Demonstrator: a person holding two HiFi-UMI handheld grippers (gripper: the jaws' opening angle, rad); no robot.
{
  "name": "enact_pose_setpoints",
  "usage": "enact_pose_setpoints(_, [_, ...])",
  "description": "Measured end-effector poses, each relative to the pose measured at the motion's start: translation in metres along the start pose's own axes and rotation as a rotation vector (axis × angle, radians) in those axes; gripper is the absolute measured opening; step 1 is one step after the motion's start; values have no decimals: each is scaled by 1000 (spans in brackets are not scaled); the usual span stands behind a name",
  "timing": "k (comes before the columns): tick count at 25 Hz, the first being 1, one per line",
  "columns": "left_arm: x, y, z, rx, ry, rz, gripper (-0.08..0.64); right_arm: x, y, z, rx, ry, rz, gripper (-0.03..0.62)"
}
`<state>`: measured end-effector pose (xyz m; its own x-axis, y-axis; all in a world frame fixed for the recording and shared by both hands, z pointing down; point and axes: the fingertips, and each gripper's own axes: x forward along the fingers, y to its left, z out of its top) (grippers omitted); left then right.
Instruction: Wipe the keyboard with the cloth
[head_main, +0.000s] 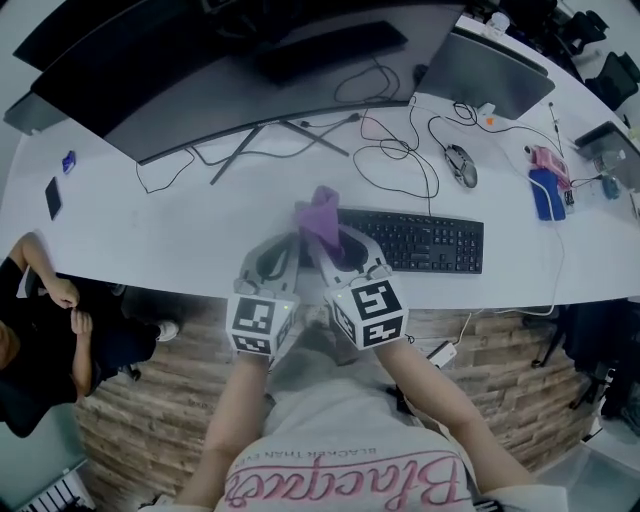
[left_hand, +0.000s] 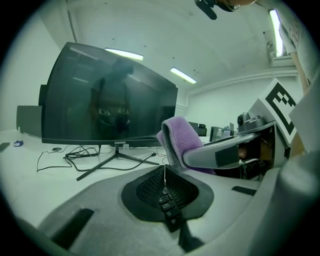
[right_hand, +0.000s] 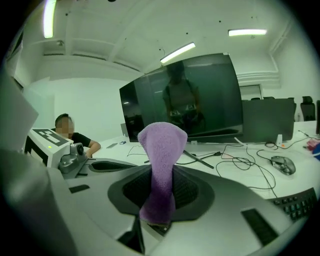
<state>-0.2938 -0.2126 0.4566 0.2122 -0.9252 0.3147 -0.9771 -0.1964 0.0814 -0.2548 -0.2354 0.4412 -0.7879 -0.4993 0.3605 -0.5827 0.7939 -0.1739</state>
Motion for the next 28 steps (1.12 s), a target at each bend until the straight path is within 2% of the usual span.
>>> enact_pose_setpoints(8, [20,34,-19,-20,47,-3,8,55,-8,-23,29,116,-3,89])
enact_pose_setpoints(14, [31,47,-31,-32,74,-12,8,75,-18,-33,50,160,-33,89])
enact_pose_setpoints(23, [45,49,-41,-40,88,-18,8,92,-28,-50,40,204,-43,89])
enact_pose_setpoints(28, [50,46,-42,-41,96,-5,8,97,-33,-55,-7,224,-30,89])
